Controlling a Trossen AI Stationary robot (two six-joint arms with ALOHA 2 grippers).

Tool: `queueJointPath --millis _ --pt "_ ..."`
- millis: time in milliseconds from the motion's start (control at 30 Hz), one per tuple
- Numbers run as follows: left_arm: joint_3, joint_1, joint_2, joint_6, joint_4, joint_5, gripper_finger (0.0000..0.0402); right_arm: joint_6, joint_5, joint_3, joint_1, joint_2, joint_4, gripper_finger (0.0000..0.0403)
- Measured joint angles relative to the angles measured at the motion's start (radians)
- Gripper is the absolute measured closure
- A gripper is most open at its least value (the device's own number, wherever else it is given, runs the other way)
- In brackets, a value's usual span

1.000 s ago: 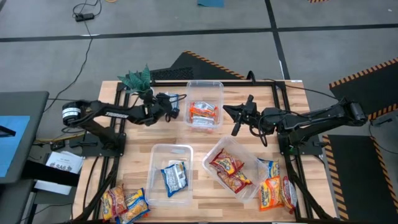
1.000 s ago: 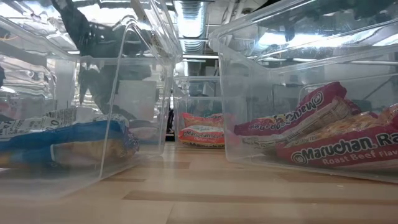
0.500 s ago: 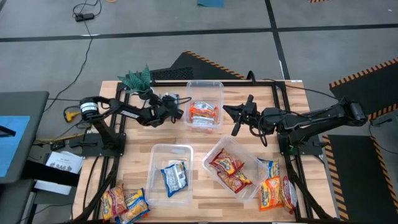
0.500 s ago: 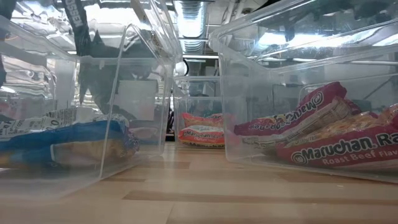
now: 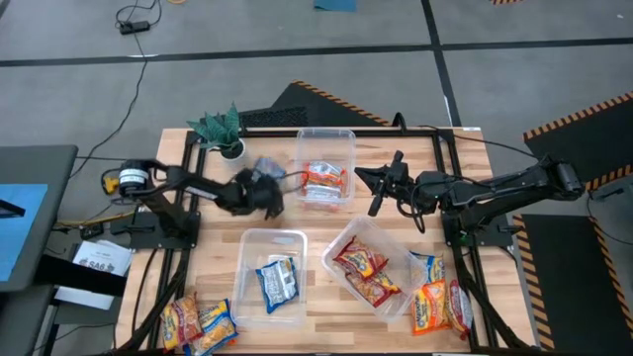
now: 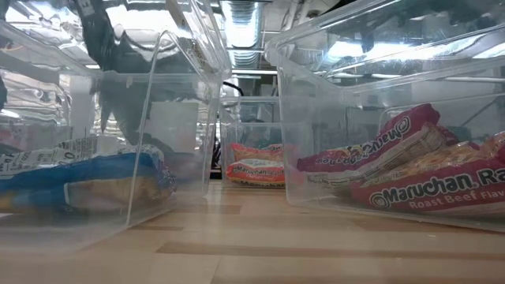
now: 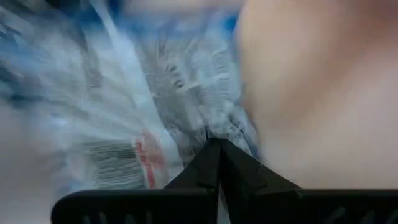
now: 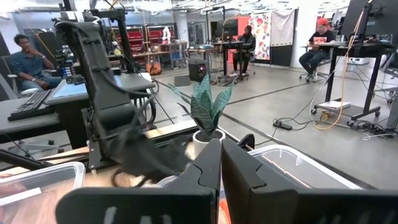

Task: Sort Maruchan noodles
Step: Put the blue noodle pack into the bottom left transparent bin

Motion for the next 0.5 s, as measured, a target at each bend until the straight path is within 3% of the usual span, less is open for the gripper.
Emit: queueJointPath --millis 267,500 --pt "-0.007 -0.201 -0.149 -0.268 -0.333 0.042 0.0401 0.0 0.0 0.0 0.0 0.0 0.001 0.0365" --pt "-0.005 -0.33 -0.264 -0.438 -0.522 0.032 0.0401 0.001 0.0 0.0 0.0 0.0 0.002 0.0365"
